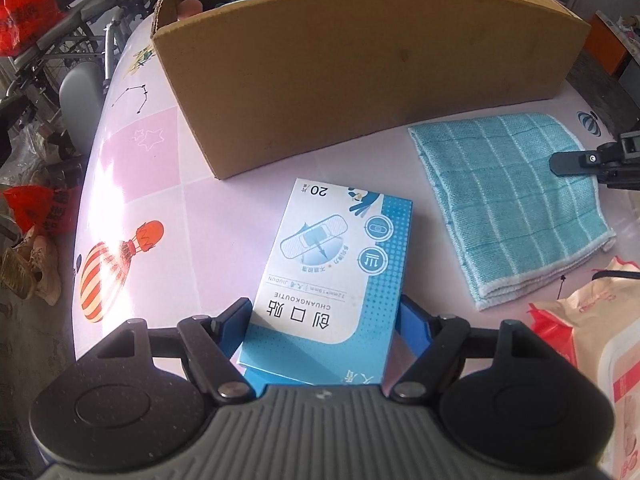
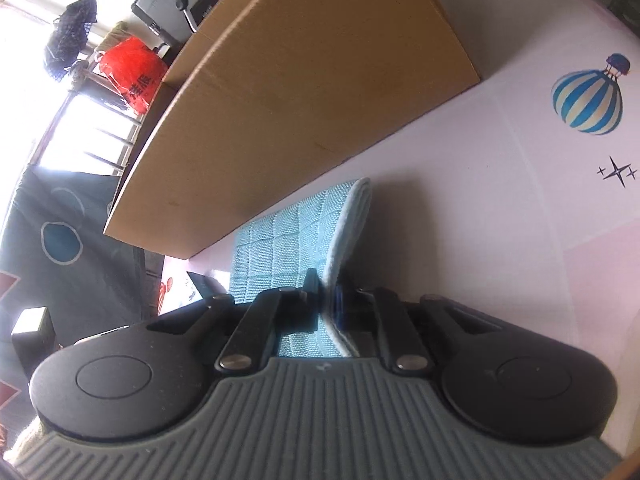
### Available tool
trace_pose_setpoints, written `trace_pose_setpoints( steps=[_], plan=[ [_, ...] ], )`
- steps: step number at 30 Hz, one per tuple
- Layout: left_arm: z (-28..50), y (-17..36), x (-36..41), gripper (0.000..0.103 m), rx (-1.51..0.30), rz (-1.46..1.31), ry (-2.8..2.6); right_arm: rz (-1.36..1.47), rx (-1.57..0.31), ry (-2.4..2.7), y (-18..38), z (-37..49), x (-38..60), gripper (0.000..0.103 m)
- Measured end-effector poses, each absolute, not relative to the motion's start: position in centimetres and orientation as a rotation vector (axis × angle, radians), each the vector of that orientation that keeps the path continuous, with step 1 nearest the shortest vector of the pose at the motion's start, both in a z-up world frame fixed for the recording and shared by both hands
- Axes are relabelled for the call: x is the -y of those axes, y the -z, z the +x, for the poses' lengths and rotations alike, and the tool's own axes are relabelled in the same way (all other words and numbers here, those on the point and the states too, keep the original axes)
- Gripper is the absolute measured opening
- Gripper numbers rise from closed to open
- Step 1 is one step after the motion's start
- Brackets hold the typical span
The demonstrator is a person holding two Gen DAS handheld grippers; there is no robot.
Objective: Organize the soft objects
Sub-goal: 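Lift the blue towel with the right tool while the left tool lifts the bandage box, then lay the towel into the box and open the right tool while the left tool holds the bandage box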
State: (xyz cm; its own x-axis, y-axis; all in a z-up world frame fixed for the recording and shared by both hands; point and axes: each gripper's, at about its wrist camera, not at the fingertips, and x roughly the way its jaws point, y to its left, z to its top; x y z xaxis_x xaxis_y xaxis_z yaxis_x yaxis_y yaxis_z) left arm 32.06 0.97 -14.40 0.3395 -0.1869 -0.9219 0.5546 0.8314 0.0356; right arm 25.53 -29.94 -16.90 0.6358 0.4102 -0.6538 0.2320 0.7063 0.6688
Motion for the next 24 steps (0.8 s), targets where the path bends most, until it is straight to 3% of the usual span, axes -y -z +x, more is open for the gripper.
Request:
trace_pose_setpoints(
  steps=[13,18,24],
  plan=[
    [30.9,15.1,-4.3,0.077,-1.082,0.198,0.507,0.708,-0.646,-0.320,5.0,23.2,30.4,0.006],
    [29.7,14.0,-4.8,0.077,-1.063,0.194,0.521,0.630,-0.570,-0.339,-0.5,27.6,31.3,0.006],
    [28.4,12.9,-5.0,0.076,-1.042,0.178,0.525,0.588,-0.531,-0.255,-2.5,35.6,31.6,0.006]
  ],
)
